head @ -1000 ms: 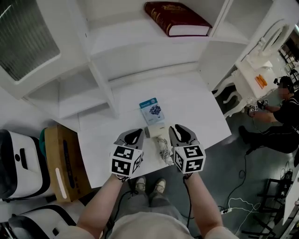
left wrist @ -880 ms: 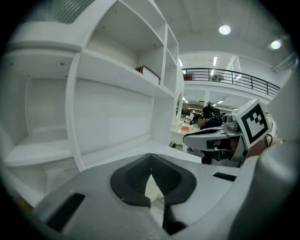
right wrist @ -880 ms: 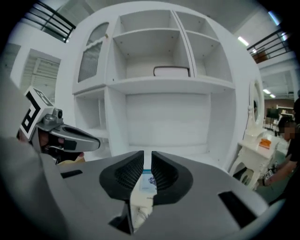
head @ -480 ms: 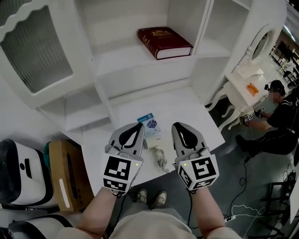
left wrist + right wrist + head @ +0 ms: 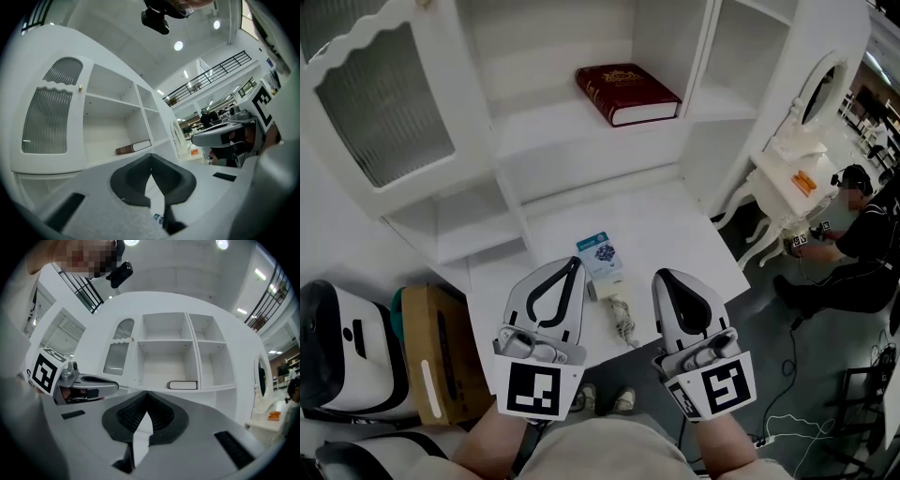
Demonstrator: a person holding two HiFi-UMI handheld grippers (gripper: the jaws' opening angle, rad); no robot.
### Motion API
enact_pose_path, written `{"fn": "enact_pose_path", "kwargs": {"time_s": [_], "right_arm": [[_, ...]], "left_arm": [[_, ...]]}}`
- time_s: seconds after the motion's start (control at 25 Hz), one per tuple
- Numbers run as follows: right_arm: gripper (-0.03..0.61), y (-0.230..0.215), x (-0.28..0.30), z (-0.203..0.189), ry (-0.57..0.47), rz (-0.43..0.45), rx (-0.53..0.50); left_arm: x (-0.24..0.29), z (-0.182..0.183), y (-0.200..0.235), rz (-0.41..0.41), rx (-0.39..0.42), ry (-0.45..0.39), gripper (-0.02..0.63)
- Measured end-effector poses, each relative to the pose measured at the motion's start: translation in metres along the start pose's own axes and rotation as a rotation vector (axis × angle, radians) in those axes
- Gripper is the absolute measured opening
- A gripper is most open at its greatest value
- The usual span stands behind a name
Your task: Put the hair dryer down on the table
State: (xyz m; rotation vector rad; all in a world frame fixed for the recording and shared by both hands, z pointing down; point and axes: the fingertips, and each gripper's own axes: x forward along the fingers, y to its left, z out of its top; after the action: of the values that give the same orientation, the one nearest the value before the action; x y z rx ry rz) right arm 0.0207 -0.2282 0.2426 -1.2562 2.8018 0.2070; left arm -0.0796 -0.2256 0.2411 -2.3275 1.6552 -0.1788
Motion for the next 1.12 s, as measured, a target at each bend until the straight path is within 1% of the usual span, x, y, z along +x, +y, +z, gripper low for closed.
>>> {"fn": "enact_pose_path", "kwargs": {"time_s": [0.12, 0.28, 0.44, 0.56, 0.68, 0.88, 1.04, 1.12], "right_arm": [[0.020, 0.006, -0.012, -0.009, -0.007, -0.024, -0.043], [0.020, 0.010, -0.023, -0.024, -0.001, -0.050, -0.080], [0.020, 0.007, -0.031, -0.019, -0.017, -0.076, -0.087], [0.020, 0.003, -0.031, -0.020, 0.003, -0.080, -0.090], [0.018, 0.004, -0.030, -0.025, 0.030, -0.065, -0.076], [0.018, 0.009, -0.030, -0.025, 0.039, -0.041, -0.064], [0.018, 0.010, -0.028, -0.024, 0.038, -0.036, -0.066], [0.018, 0.010, -0.028, -0.023, 0.040, -0.035, -0.066]], "left_arm": [[-0.010, -0.007, -0.010, -0.016, -0.032, 0.002, 0.012], [-0.018, -0.020, -0.023, -0.030, -0.045, 0.019, 0.012], [-0.026, -0.029, -0.026, -0.027, -0.115, 0.024, 0.012], [-0.028, -0.026, -0.027, -0.033, -0.094, 0.016, 0.012], [-0.028, -0.024, -0.030, -0.042, -0.081, 0.015, 0.012], [-0.027, -0.025, -0.030, -0.042, -0.091, 0.022, 0.012], [-0.025, -0.029, -0.032, -0.057, -0.137, 0.027, 0.012], [-0.025, -0.029, -0.032, -0.061, -0.136, 0.030, 0.012]]}}
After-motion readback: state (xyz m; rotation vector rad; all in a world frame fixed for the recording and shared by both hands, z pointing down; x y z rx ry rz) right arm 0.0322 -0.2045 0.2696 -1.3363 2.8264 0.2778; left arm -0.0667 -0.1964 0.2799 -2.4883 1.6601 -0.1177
